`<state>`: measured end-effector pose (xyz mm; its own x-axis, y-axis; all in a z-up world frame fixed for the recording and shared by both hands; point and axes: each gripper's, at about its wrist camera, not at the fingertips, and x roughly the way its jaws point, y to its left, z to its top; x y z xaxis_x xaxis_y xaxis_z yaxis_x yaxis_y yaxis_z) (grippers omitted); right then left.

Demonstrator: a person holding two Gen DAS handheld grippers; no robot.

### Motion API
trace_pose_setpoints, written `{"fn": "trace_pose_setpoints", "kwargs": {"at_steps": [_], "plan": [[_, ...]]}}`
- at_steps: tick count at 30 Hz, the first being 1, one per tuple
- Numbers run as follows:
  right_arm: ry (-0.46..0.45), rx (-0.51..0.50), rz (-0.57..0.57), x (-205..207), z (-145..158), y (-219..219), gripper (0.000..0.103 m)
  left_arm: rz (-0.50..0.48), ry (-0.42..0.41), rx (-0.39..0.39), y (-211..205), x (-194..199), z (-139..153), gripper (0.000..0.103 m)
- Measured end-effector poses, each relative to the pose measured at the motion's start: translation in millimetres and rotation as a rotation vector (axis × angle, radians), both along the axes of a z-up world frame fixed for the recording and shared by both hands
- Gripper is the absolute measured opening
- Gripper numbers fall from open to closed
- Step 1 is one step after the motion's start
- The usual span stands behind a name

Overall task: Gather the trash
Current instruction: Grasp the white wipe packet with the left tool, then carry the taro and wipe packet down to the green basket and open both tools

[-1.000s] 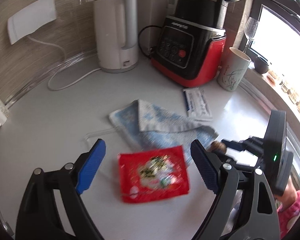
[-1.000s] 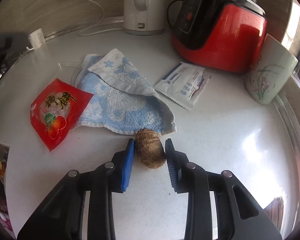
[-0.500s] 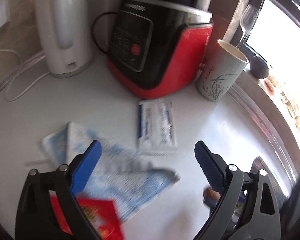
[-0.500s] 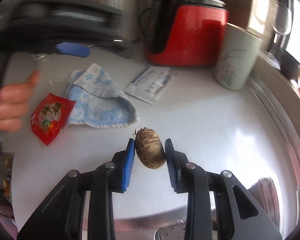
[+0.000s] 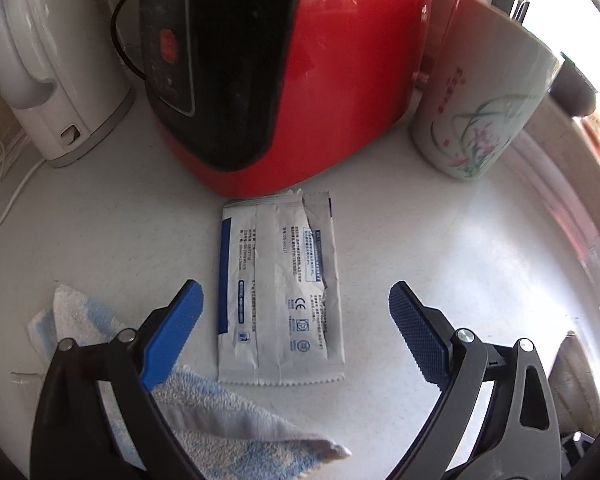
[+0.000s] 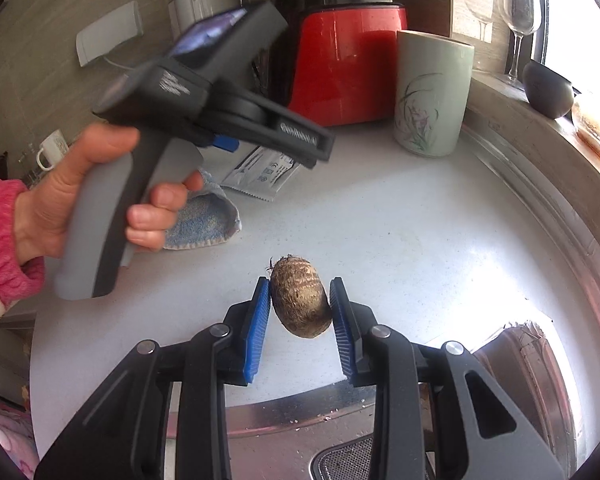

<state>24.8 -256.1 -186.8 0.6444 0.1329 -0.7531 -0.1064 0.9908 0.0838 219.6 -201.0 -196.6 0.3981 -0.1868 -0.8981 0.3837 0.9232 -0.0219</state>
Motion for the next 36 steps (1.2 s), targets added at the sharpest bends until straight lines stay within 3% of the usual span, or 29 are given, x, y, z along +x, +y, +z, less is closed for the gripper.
{"fn": "trace_pose_setpoints", "kwargs": {"at_steps": [11, 16, 21, 26, 36], "plan": [[0.0, -0.021, 0.021, 0.6, -0.7, -0.2, 0.031, 0.005, 0.031, 0.014, -4.9, 10.4, -16.6, 0.088], [-0.006, -0.006, -0.003, -0.4, 1.4, -3.1, 0.031, -0.031, 0.01, 0.001, -5.7, 7.4, -11.5, 0.062], [-0.016, 0.014, -0.02, 1.3, 0.2, -3.6, 0.031, -0.087, 0.002, -0.008, -11.8, 2.7, -4.9, 0.027], [-0.023, 0.009, -0.027, 6.4, -0.6, -2.9, 0.031, -0.116, 0.002, -0.02, -10.9, 1.1, 2.1, 0.007], [-0.05, 0.005, -0.036, 3.8, 21.0, 17.7, 0.031, -0.115, -0.037, -0.125, 33.7, -42.5, 60.7, 0.007]]}}
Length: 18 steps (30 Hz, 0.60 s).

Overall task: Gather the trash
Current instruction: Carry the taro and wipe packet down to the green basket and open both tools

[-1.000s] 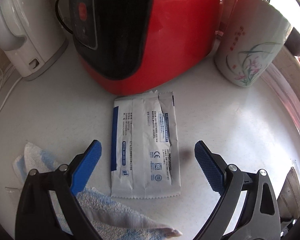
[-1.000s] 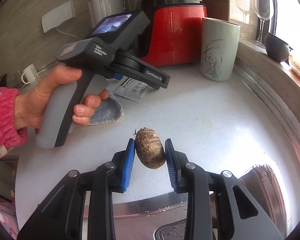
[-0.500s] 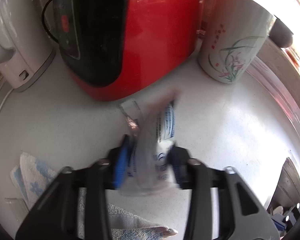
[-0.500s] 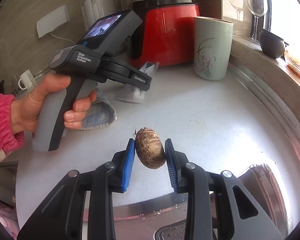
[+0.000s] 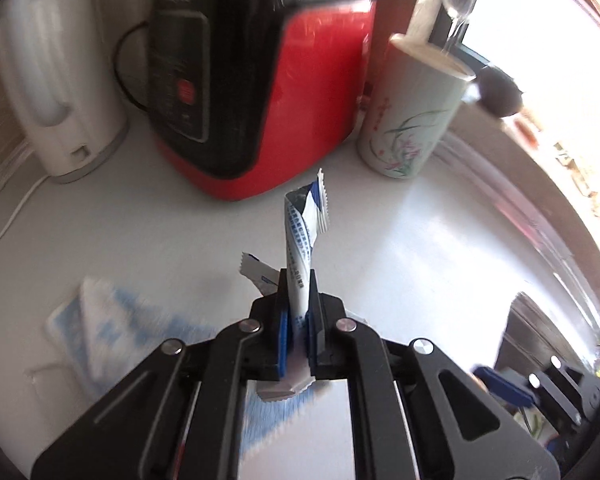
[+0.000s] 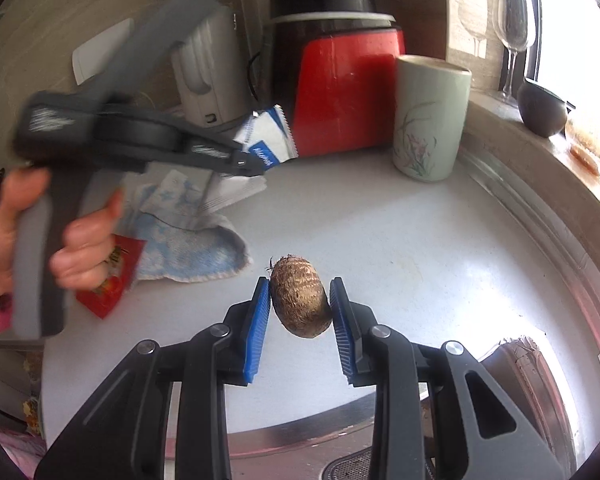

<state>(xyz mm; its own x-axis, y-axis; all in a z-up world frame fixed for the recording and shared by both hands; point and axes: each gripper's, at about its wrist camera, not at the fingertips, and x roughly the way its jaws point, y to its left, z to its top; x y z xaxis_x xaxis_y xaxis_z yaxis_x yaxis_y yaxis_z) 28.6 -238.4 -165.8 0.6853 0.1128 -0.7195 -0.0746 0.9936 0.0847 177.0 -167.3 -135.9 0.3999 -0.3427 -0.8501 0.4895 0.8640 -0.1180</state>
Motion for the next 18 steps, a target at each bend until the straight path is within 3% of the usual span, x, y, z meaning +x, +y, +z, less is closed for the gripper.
{"fn": "trace_pose_setpoints", "kwargs": {"at_steps": [10, 13, 18], "plan": [[0.004, 0.041, 0.048, -34.2, 36.6, 76.1, 0.031, 0.056, -0.044, -0.028, 122.6, -100.5, 46.5, 0.007], [0.029, 0.046, 0.087, -48.5, 35.3, 105.3, 0.031, 0.061, -0.071, 0.007, 159.7, -136.6, 47.5, 0.007], [0.076, 0.036, 0.17, -82.2, 26.8, 168.3, 0.031, 0.041, -0.034, 0.013, 221.3, -192.9, 40.7, 0.007]]}}
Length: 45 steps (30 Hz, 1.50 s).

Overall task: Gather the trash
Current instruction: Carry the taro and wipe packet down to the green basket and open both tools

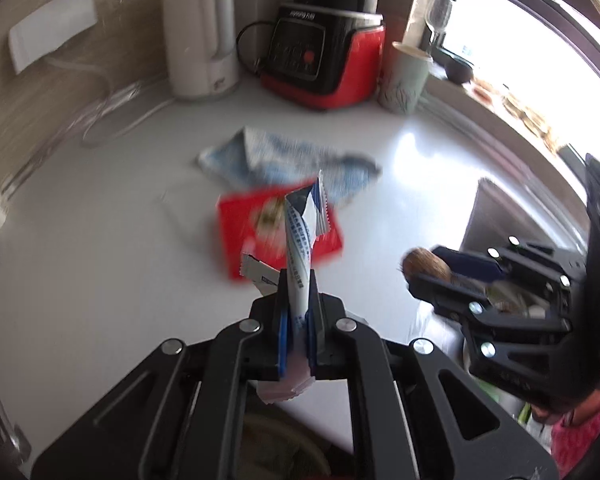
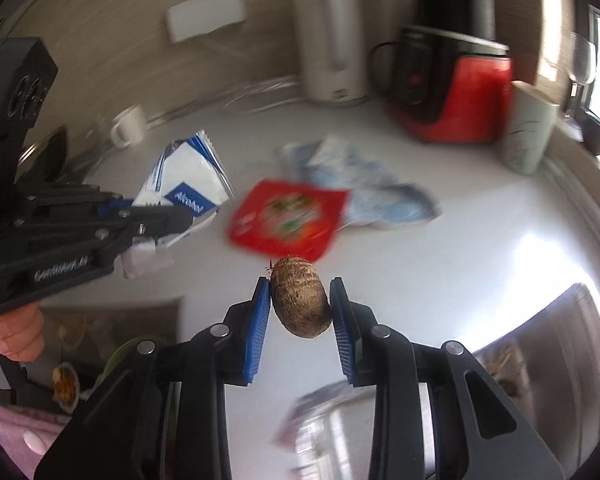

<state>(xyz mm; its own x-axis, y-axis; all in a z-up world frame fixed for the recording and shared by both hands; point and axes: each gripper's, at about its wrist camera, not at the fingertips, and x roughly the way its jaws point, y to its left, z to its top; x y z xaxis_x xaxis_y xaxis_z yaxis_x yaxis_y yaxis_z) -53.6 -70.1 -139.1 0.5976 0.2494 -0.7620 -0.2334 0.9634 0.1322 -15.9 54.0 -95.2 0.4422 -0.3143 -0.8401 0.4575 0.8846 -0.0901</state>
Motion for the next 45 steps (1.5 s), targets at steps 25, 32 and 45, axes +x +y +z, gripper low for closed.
{"fn": "trace_pose_setpoints", "kwargs": {"at_steps": [25, 32, 45], "plan": [[0.152, 0.013, -0.119, -130.8, -61.0, 162.6, 0.031, -0.06, 0.156, 0.047, 151.8, -121.0, -139.1, 0.007], [0.168, -0.002, -0.144, -140.1, -68.6, 174.5, 0.031, -0.094, 0.187, 0.069, 153.0, -120.8, -161.6, 0.008], [0.167, 0.005, -0.173, -140.1, -71.9, 179.9, 0.031, -0.108, 0.176, 0.066, 158.7, -123.2, -143.6, 0.058]]}}
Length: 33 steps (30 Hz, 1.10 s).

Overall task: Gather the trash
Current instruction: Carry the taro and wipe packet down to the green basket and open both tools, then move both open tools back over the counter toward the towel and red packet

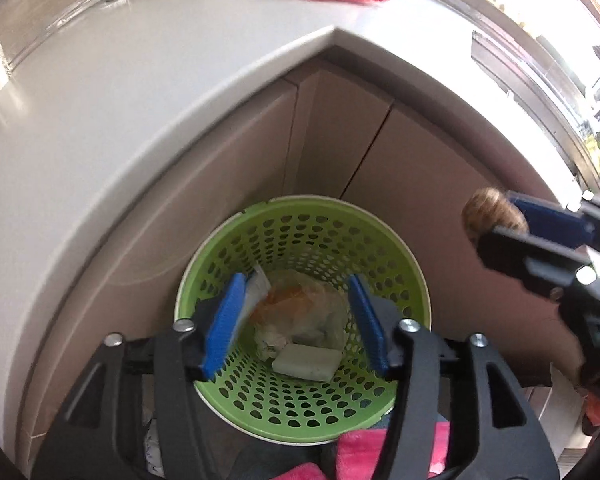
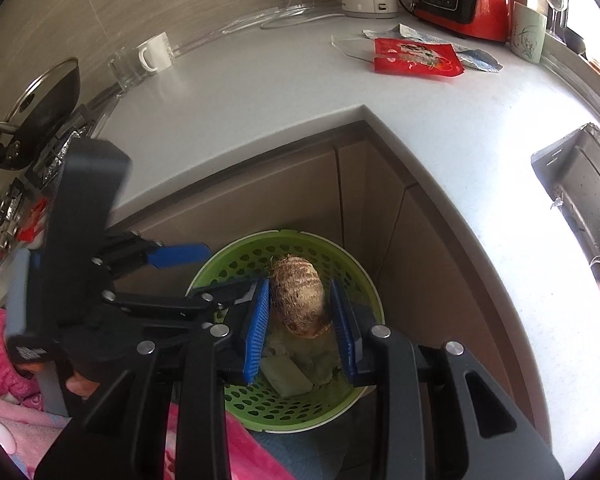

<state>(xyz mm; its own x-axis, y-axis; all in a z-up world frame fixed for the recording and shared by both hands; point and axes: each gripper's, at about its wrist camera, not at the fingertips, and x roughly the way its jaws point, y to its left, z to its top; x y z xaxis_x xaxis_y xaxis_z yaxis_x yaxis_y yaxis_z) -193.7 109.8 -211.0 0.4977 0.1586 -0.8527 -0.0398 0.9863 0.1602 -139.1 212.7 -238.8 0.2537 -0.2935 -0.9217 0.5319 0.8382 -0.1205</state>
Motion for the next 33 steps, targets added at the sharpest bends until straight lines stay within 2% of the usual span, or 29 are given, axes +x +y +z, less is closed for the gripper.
{"fn": "trace_pose_setpoints", "kwargs": {"at_steps": [3, 6, 10, 13, 16, 18, 20, 25, 26, 33], "plan": [[0.014, 0.004, 0.002, 1.0, -6.1, -0.9, 0.031, 0.041, -0.014, -0.023, 13.0, 6.4, 18.6, 0.067], [0.029, 0.023, 0.022, 1.8, -15.8, 0.6, 0.031, 0.089, -0.064, -0.047, 26.9, 14.0, 45.0, 0.075], [0.063, 0.03, 0.051, 3.8, -32.6, 8.7, 0.031, 0.135, -0.132, -0.068, 40.2, 22.7, 77.5, 0.078], [0.077, 0.026, 0.06, 5.1, -44.6, 15.3, 0.031, 0.162, -0.186, -0.051, 44.8, 27.4, 92.4, 0.081], [0.107, 0.023, 0.055, 8.0, -54.1, 19.0, 0.033, 0.188, -0.201, -0.06, 49.7, 29.7, 103.0, 0.082], [0.116, 0.038, 0.063, 10.3, -55.5, 19.7, 0.042, 0.206, -0.203, -0.068, 54.2, 32.3, 108.3, 0.082], [0.103, 0.029, 0.065, 10.9, -51.6, 20.4, 0.048, 0.222, -0.209, -0.07, 55.8, 34.0, 111.4, 0.082], [0.056, 0.012, 0.057, 12.8, -27.3, 13.4, 0.05, 0.241, -0.224, -0.073, 53.3, 36.9, 119.3, 0.084], [0.044, 0.005, 0.05, 12.8, -20.9, 10.2, 0.053, 0.241, -0.229, -0.073, 51.0, 38.3, 121.1, 0.085], [-0.063, -0.051, -0.003, 20.6, 34.7, -24.2, 0.059, 0.232, -0.261, -0.098, 23.7, 47.7, 137.4, 0.09]]}}
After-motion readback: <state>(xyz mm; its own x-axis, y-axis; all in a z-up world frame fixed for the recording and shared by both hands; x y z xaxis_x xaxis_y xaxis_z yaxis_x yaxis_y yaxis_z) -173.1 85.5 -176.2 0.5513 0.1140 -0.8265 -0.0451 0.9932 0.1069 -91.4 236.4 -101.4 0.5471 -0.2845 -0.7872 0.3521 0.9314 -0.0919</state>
